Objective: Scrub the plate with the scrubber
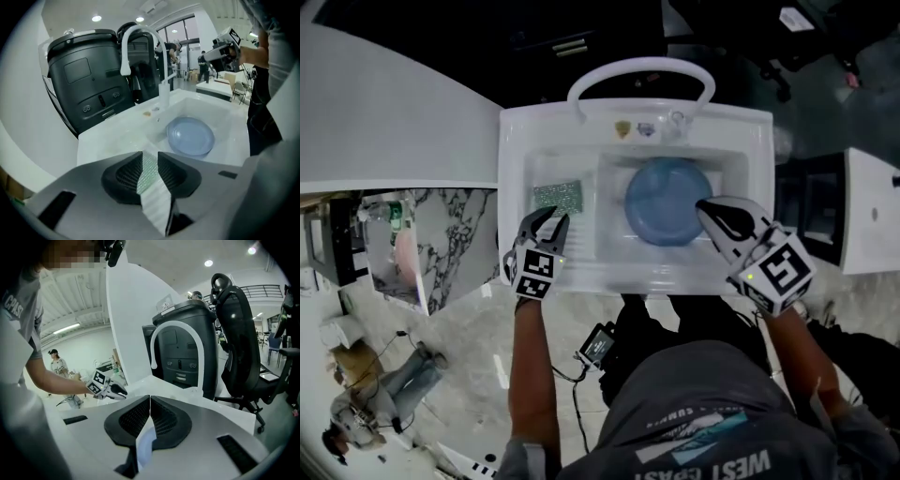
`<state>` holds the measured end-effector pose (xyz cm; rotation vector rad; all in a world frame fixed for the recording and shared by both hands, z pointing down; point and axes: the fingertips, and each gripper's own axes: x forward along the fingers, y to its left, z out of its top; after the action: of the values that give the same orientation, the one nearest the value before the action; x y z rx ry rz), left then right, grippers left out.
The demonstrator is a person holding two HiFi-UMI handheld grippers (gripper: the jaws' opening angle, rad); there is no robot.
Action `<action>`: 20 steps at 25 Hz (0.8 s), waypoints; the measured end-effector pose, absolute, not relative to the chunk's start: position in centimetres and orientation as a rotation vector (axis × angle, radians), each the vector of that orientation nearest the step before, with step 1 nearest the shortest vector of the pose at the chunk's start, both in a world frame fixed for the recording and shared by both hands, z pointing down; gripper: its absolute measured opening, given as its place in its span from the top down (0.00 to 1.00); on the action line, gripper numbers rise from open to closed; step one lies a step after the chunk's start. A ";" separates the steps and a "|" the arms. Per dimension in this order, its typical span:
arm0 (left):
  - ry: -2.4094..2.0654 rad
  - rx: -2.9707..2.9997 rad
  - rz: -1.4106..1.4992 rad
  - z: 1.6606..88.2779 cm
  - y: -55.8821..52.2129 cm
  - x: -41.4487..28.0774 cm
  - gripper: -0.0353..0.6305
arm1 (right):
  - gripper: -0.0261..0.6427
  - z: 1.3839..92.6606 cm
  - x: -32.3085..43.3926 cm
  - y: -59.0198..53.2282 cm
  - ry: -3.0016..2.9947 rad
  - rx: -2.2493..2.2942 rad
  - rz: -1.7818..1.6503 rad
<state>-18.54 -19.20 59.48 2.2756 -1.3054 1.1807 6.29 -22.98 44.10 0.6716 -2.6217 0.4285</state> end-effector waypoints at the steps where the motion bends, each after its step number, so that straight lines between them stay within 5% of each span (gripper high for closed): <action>1: -1.286 2.270 1.223 60.5 -19.1 -18.8 0.79 | 0.92 44.5 6.3 -23.0 -2.620 0.669 0.436; 20: -1.056 2.228 1.541 68.5 -19.4 -20.2 0.75 | 0.92 48.3 6.1 -23.0 -2.570 0.648 0.506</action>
<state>-20.21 -19.41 68.51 2.2278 -1.0558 1.5408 6.10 -22.99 48.34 0.6480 -2.5698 0.5059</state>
